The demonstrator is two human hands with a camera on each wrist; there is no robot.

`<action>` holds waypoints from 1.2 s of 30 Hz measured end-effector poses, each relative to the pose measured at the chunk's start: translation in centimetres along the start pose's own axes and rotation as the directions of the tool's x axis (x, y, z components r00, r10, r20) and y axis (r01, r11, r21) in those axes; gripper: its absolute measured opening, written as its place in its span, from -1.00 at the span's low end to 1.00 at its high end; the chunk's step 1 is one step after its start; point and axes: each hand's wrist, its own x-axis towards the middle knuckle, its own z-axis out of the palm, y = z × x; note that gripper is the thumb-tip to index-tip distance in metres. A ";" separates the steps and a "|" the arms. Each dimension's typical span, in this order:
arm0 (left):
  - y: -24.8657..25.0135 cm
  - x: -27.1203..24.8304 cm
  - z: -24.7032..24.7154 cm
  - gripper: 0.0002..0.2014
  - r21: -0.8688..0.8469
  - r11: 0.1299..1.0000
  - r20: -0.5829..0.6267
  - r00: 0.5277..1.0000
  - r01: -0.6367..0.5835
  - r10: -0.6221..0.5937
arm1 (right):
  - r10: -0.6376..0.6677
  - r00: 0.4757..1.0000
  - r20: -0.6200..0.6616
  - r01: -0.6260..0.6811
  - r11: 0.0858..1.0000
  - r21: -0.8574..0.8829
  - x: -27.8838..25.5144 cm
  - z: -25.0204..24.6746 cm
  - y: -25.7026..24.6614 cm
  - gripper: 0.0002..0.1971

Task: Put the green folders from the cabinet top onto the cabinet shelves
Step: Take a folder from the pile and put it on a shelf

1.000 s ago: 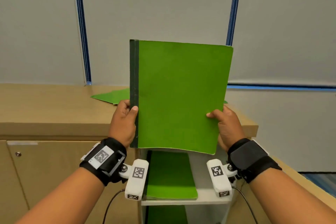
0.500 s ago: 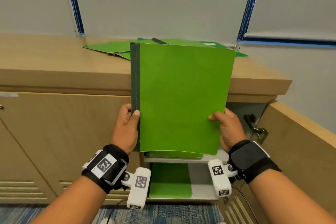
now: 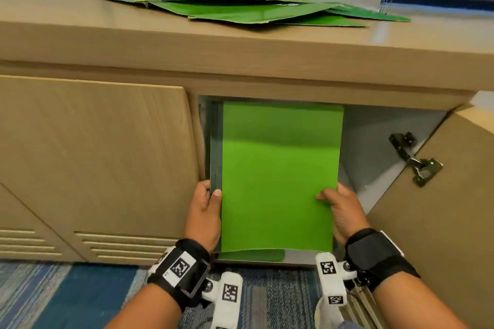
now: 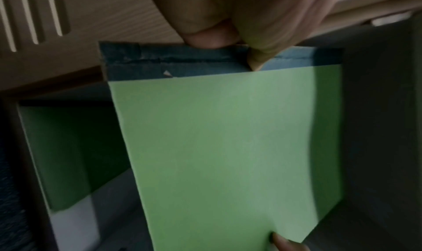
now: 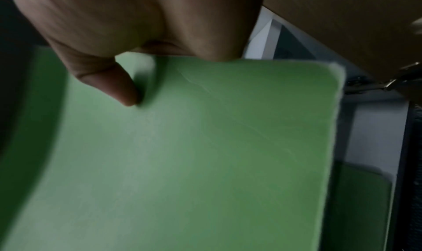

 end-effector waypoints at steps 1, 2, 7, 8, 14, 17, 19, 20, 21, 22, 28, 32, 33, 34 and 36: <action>-0.6 0.4 0.2 -0.86 0.026 0.999 -0.002 1.000 0.027 -0.027 | 0.018 1.000 0.002 -0.018 1.000 -0.002 0.6 -0.2 0.3 -0.71; -1.0 0.7 0.4 -0.87 0.074 0.996 -0.002 0.999 0.046 -0.046 | 0.031 1.000 0.004 -0.031 1.000 0.003 1.1 -0.4 0.6 -0.69; -1.7 1.1 0.9 -0.24 0.589 0.802 0.068 0.995 -0.097 0.071 | -0.001 0.998 -0.066 -0.002 0.999 -0.037 3.4 -0.4 1.7 -0.63; -1.5 0.9 1.0 -0.16 0.688 0.704 0.146 0.984 -0.176 0.104 | -0.009 0.995 -0.096 0.003 0.998 -0.062 3.8 -0.2 1.6 -0.58; -2.0 1.3 1.5 -0.23 0.797 0.292 0.574 0.814 -0.529 -0.093 | -0.011 0.986 -0.168 -0.026 0.977 -0.212 6.9 0.3 2.0 -0.54; -2.2 2.5 1.5 -0.23 0.776 0.277 0.622 0.759 -0.567 -0.190 | 0.021 0.995 -0.100 -0.045 0.970 -0.241 7.9 0.3 2.1 -0.59; -2.6 3.5 1.5 -0.18 0.764 0.243 0.644 0.726 -0.597 -0.240 | -0.002 0.998 -0.066 -0.017 0.958 -0.287 8.9 0.3 2.3 -0.57; -2.8 4.0 1.6 -0.20 0.758 0.220 0.652 0.716 -0.614 -0.250 | -0.014 0.998 -0.053 -0.002 0.953 -0.302 10.2 -0.1 3.1 -0.55; -2.9 4.4 1.6 -0.24 0.756 0.199 0.655 0.712 -0.624 -0.253 | -0.012 0.998 -0.055 -0.006 0.948 -0.320 10.5 0.1 3.0 -0.56; -2.9 4.9 1.6 -0.28 0.759 0.187 0.651 0.716 -0.624 -0.252 | -0.013 0.998 -0.054 -0.006 0.946 -0.324 11.0 0.3 3.0 -0.60; -3.0 7.3 1.9 -0.37 0.803 0.144 0.595 0.766 -0.578 -0.244 | 0.001 0.996 -0.088 -0.038 0.904 -0.426 12.8 2.1 3.1 -0.52; -3.3 7.7 2.4 -0.37 0.830 0.098 0.556 0.804 -0.549 -0.210 | 0.014 1.000 0.008 -0.006 0.797 -0.605 13.6 2.6 4.2 -0.53; -3.3 7.7 2.6 -0.37 0.833 0.091 0.552 0.809 -0.546 -0.202 | 0.005 0.999 0.038 0.022 0.733 -0.680 13.5 2.8 4.3 -0.51; -3.3 7.6 2.6 -0.36 0.835 0.094 0.550 0.813 -0.542 -0.191 | -0.013 0.998 0.063 0.056 0.662 -0.747 13.4 3.0 4.4 -0.49; -3.3 7.6 2.6 -0.34 0.836 0.114 0.549 0.817 -0.537 -0.178 | -0.049 0.995 0.086 0.099 0.532 -0.841 13.1 3.3 4.8 -0.48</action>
